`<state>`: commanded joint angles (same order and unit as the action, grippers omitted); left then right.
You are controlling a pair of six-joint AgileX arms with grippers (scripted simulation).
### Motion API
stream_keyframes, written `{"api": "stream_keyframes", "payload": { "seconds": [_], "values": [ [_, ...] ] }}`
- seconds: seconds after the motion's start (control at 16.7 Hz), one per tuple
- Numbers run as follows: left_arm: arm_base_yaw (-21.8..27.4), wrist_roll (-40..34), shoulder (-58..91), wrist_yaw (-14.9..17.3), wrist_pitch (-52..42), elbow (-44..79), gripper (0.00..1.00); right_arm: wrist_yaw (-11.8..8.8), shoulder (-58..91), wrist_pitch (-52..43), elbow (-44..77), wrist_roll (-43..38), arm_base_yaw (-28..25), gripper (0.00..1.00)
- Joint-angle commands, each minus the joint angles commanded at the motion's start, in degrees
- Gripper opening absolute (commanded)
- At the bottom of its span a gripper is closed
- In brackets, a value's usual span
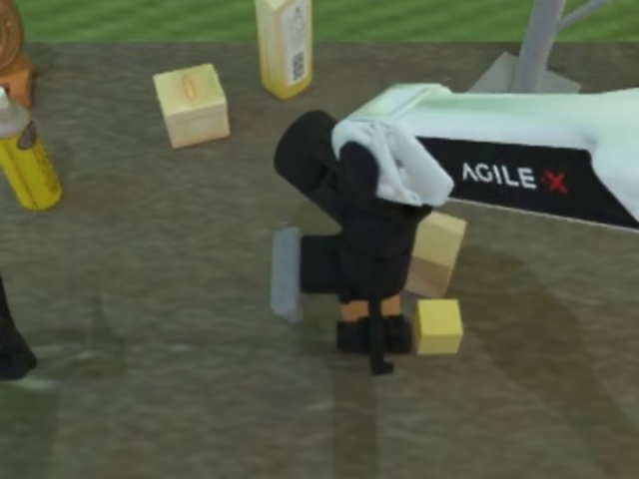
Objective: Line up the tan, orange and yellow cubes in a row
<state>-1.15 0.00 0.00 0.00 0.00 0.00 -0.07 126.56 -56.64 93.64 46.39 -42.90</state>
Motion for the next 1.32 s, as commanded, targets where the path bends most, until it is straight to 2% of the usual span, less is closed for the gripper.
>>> {"api": "stream_keyframes", "payload": {
  "seconds": [0.24, 1.02, 1.32],
  "values": [
    [0.0, 0.0, 0.0, 0.0, 0.0, 0.0, 1.0, 0.01, 0.18, 0.43, -0.39, 0.03, -0.04, 0.0],
    [0.0, 0.0, 0.0, 0.0, 0.0, 0.0, 1.0, 0.01, 0.18, 0.43, -0.39, 0.03, -0.04, 0.98],
    [0.0, 0.0, 0.0, 0.0, 0.0, 0.0, 1.0, 0.01, 0.18, 0.43, -0.39, 0.03, -0.04, 1.0]
  ]
}}
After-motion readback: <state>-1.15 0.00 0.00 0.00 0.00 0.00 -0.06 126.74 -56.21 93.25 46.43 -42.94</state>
